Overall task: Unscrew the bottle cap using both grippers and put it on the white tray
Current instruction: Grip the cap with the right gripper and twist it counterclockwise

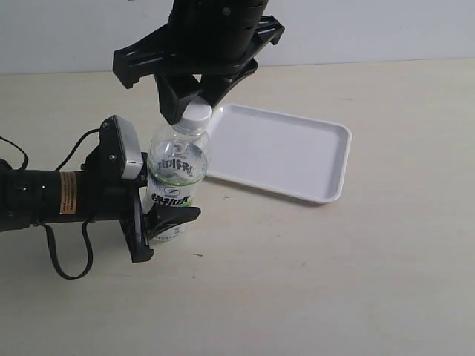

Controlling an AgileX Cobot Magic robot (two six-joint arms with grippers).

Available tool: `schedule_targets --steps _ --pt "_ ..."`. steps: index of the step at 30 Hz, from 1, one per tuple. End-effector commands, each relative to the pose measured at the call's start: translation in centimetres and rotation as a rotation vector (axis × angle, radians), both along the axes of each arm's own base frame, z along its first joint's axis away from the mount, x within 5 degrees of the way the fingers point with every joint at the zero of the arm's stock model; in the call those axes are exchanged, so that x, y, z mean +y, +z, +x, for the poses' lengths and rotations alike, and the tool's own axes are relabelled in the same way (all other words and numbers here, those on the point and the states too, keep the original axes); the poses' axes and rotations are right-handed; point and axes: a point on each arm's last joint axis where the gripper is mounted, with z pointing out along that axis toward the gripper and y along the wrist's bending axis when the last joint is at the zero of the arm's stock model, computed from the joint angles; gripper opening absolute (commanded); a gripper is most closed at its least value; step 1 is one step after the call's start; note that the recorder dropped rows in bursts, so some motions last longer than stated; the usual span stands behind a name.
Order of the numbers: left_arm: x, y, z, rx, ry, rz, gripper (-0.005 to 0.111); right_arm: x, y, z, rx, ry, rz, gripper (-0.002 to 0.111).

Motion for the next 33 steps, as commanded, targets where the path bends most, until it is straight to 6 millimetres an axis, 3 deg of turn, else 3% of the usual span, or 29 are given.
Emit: schedule_targets --steps 1,4,7,26,33 --pt "-0.33 0.86 0.01 -0.021 -0.011 -0.053 0.0 0.05 0.19 -0.07 -0.003 0.001 0.002 0.027" --pt "-0.37 0.94 -0.01 -0.023 -0.014 -0.062 0.0 0.19 0.21 -0.2 0.011 0.003 0.018 0.0" --pt "-0.39 0.97 -0.01 -0.002 -0.004 -0.073 0.0 0.16 0.2 -0.22 0.003 0.031 0.008 0.0" --pt "-0.55 1.29 -0.11 0.08 0.02 -0.144 0.0 0.11 0.17 -0.28 -0.233 0.706 -0.133 0.0" --pt "-0.56 1.32 -0.12 0.087 0.022 -0.15 0.0 0.11 0.17 -0.28 -0.295 0.877 -0.168 0.0"
